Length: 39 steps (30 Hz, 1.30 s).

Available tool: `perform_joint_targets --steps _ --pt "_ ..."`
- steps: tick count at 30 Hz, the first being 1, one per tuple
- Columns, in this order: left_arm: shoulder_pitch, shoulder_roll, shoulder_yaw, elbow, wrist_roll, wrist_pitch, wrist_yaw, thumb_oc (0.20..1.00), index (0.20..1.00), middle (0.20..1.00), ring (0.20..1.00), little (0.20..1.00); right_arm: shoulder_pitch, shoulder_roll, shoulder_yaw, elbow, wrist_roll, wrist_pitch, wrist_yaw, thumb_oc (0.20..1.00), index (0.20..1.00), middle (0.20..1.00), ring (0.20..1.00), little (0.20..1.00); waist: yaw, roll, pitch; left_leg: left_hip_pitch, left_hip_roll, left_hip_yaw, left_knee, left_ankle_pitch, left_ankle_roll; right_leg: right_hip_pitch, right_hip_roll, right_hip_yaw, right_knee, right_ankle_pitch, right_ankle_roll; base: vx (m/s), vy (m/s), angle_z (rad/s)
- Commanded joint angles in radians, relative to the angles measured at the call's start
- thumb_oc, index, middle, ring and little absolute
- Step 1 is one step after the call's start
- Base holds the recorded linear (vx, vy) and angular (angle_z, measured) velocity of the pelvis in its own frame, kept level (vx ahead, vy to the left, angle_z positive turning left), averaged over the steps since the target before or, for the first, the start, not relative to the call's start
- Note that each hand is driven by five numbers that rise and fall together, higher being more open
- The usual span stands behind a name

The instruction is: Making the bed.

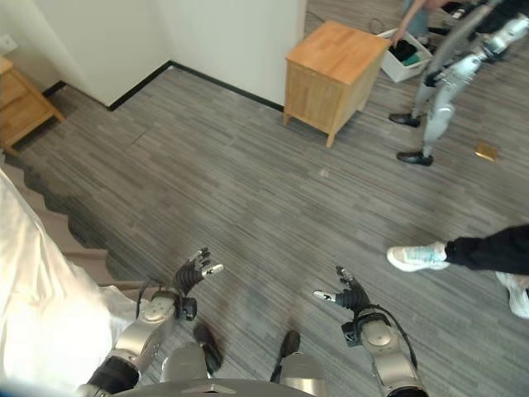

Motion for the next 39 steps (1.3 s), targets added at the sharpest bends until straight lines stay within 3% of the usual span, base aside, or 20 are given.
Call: perform_joint_targets --steps 1,4,5,6,7,9,11,12,14,17,19,22,26,28,31,33,34,37,38,39 --pt "-0.006 0.029 0.010 -0.082 -0.026 -0.028 0.012 1.000 1.000 1.000 1.000 1.000 0.041 -0.054 -0.013 -0.122 -0.015 -0.017 0.005 1.000 1.000 1.000 1.000 1.000 -0.005 0.072 -0.071 0.020 0.031 0.009 -0.051 0.215 0.004 0.123 -0.165 -0.093 0.119 -0.110 0.145 0.59 0.148 0.27" --pt "-0.004 0.047 0.004 -0.096 -0.027 -0.019 0.002 1.000 1.000 1.000 1.000 1.000 0.035 -0.035 0.000 -0.116 -0.034 -0.018 0.004 1.000 1.000 1.000 1.000 1.000 0.012 0.044 -0.083 0.049 -0.018 0.052 -0.048 0.198 0.048 0.074 -0.242 -0.058 0.356 -0.085 0.166 0.38 0.115 0.09" --pt "-0.004 0.047 0.004 -0.096 -0.027 -0.019 0.002 1.000 1.000 1.000 1.000 1.000 0.035 -0.035 0.000 -0.116 -0.034 -0.018 0.004 1.000 1.000 1.000 1.000 1.000 0.012 0.044 -0.083 0.049 -0.018 0.052 -0.048 0.198 0.048 0.074 -0.242 -0.058 0.356 -0.085 0.166 0.31 0.218 -0.25" --pt "-0.013 0.062 -0.006 -0.104 -0.027 -0.012 0.000 1.000 1.000 1.000 1.000 1.000 0.029 -0.026 0.010 -0.121 -0.053 -0.014 0.009 1.000 1.000 1.000 1.000 1.000 0.002 0.033 -0.069 0.093 -0.066 0.072 -0.049 0.147 0.096 0.001 -0.336 -0.029 0.537 0.019 0.195 0.28 0.253 -0.05" --pt "-0.015 0.069 -0.005 -0.112 -0.030 -0.011 0.002 1.000 1.000 1.000 1.000 1.000 0.027 -0.018 0.008 -0.130 -0.050 -0.010 0.010 1.000 1.000 1.000 1.000 1.000 -0.005 0.024 -0.055 0.115 -0.101 0.079 -0.051 0.121 0.118 -0.064 -0.383 0.012 0.620 0.068 0.195 0.36 0.308 0.12" --pt "-0.020 0.073 -0.008 -0.110 -0.037 -0.013 0.004 1.000 1.000 1.000 1.000 1.000 0.023 -0.004 0.012 -0.125 -0.048 -0.009 0.003 1.000 1.000 1.000 1.000 1.000 -0.012 0.022 -0.048 0.148 -0.145 0.056 -0.058 0.068 0.139 -0.130 -0.420 0.032 0.616 0.100 0.195 0.27 0.160 0.42" --pt "-0.038 0.074 -0.010 -0.108 -0.047 -0.009 0.015 1.000 1.000 1.000 1.000 1.000 0.006 -0.004 0.020 -0.125 -0.052 -0.006 -0.004 1.000 1.000 1.000 1.000 1.000 -0.029 0.026 -0.035 0.167 -0.174 0.010 -0.063 0.038 0.142 -0.177 -0.381 0.066 0.568 0.060 0.188 0.37 0.085 0.75" --pt "-0.045 0.063 -0.010 -0.105 -0.065 -0.013 0.023 1.000 1.000 1.000 1.000 1.000 0.001 -0.003 0.020 -0.126 -0.042 -0.006 -0.010 1.000 1.000 1.000 1.000 1.000 -0.044 0.026 -0.029 0.181 -0.195 -0.036 -0.065 0.021 0.136 -0.207 -0.321 0.093 0.484 -0.004 0.173 0.31 0.039 0.95" --pt "-0.046 0.056 -0.010 -0.097 -0.069 -0.014 0.026 1.000 1.000 1.000 1.000 1.000 0.001 -0.001 0.021 -0.129 -0.037 -0.007 -0.014 1.000 1.000 1.000 1.000 1.000 -0.051 0.024 -0.027 0.187 -0.202 -0.054 -0.066 0.017 0.131 -0.209 -0.292 0.101 0.414 -0.028 0.162 0.22 -0.019 1.07" --pt "-0.037 0.044 0.001 -0.080 -0.064 -0.023 0.025 1.000 1.000 1.000 1.000 1.000 -0.001 0.004 0.022 -0.132 -0.027 -0.009 -0.016 1.000 1.000 1.000 1.000 1.000 -0.062 0.011 -0.037 0.206 -0.216 -0.102 -0.070 -0.006 0.112 -0.223 -0.237 0.128 0.201 0.009 0.159 0.24 -0.068 1.05" --pt "-0.020 0.038 0.015 -0.079 -0.060 -0.030 0.019 1.000 1.000 1.000 1.000 1.000 0.001 0.009 0.026 -0.127 -0.030 -0.010 -0.012 1.000 1.000 1.000 1.000 1.000 -0.068 -0.001 -0.049 0.208 -0.222 -0.114 -0.070 -0.013 0.110 -0.260 -0.232 0.135 0.086 0.100 0.169 0.21 -0.102 0.75" --pt "-0.001 0.034 0.024 -0.077 -0.053 -0.034 0.019 1.000 1.000 1.000 1.000 1.000 -0.001 0.022 0.034 -0.108 -0.042 -0.011 -0.020 1.000 1.000 1.000 1.000 1.000 -0.083 -0.008 -0.052 0.241 -0.234 -0.165 -0.070 -0.046 0.101 -0.340 -0.219 0.201 0.034 0.149 0.186 0.28 -0.088 0.10" --pt "-0.001 0.034 0.010 -0.060 -0.041 -0.051 0.017 1.000 1.000 1.000 1.000 1.000 0.014 0.034 0.036 -0.077 -0.042 -0.008 -0.020 1.000 1.000 1.000 1.000 1.000 -0.117 -0.016 -0.050 0.283 -0.271 -0.281 -0.070 -0.099 0.110 -0.389 -0.188 0.411 0.038 0.153 0.192 0.29 -0.067 0.68" --pt "-0.003 0.028 -0.012 -0.051 -0.027 -0.056 -0.008 1.000 1.000 1.000 1.000 1.000 0.037 0.035 0.036 -0.054 -0.033 -0.010 -0.010 1.000 1.000 1.000 1.000 1.000 -0.120 -0.025 -0.057 0.301 -0.292 -0.318 -0.070 -0.117 0.115 -0.345 -0.189 0.416 0.045 0.152 0.186 0.16 -0.109 1.08" --pt "-0.013 0.019 -0.036 -0.046 -0.041 -0.055 -0.027 1.000 1.000 1.000 1.000 1.000 0.058 0.031 0.017 -0.042 -0.020 -0.010 -0.002 1.000 1.000 1.000 1.000 1.000 -0.145 -0.004 -0.057 0.296 -0.291 -0.388 -0.060 -0.117 0.111 -0.306 -0.192 0.422 0.034 0.147 0.175 0.18 -0.157 1.20" --pt "0.024 0.039 -0.037 -0.056 -0.092 -0.064 -0.095 1.000 1.000 1.000 1.000 1.000 0.079 -0.002 -0.009 -0.051 -0.012 -0.024 0.025 1.000 1.000 1.000 1.000 1.000 -0.147 0.026 -0.054 0.224 -0.263 -0.419 0.178 -0.130 0.073 -0.234 -0.197 0.345 0.056 0.109 0.131 0.32 -0.392 1.62" --pt "0.040 0.059 -0.024 -0.067 -0.122 -0.064 -0.113 1.000 1.000 1.000 1.000 1.000 0.083 -0.030 -0.025 -0.063 0.001 -0.031 0.032 1.000 1.000 1.000 1.000 1.000 -0.148 0.034 -0.031 0.140 -0.189 -0.391 0.398 -0.011 0.014 -0.159 -0.182 0.281 0.046 0.077 0.095 0.22 -0.341 1.16" --pt "0.039 0.062 -0.016 -0.062 -0.152 -0.052 -0.116 1.000 1.000 1.000 1.000 1.000 0.081 -0.035 -0.030 -0.061 0.011 -0.028 0.030 1.000 1.000 1.000 1.000 1.000 -0.141 0.024 -0.024 0.092 -0.159 -0.385 0.473 0.052 -0.012 -0.132 -0.175 0.261 0.039 0.062 0.068 0.11 -0.281 0.74" --pt "0.035 0.057 0.005 -0.046 -0.194 -0.040 -0.124 1.000 1.000 1.000 1.000 1.000 0.068 -0.043 -0.028 -0.058 0.021 -0.020 0.029 1.000 1.000 1.000 1.000 1.000 -0.117 0.007 -0.006 0.038 -0.071 -0.257 0.546 0.132 -0.038 -0.066 -0.156 0.211 0.012 0.025 0.042 0.16 -0.261 0.67" --pt "0.035 0.057 0.006 -0.046 -0.195 -0.040 -0.124 1.000 1.000 1.000 1.000 1.000 0.067 -0.042 -0.028 -0.058 0.021 -0.020 0.029 1.000 1.000 1.000 1.000 1.000 -0.116 0.008 -0.005 0.038 -0.069 -0.256 0.549 0.131 -0.038 -0.066 -0.154 0.212 0.013 0.024 0.042 0.25 -0.296 0.26"
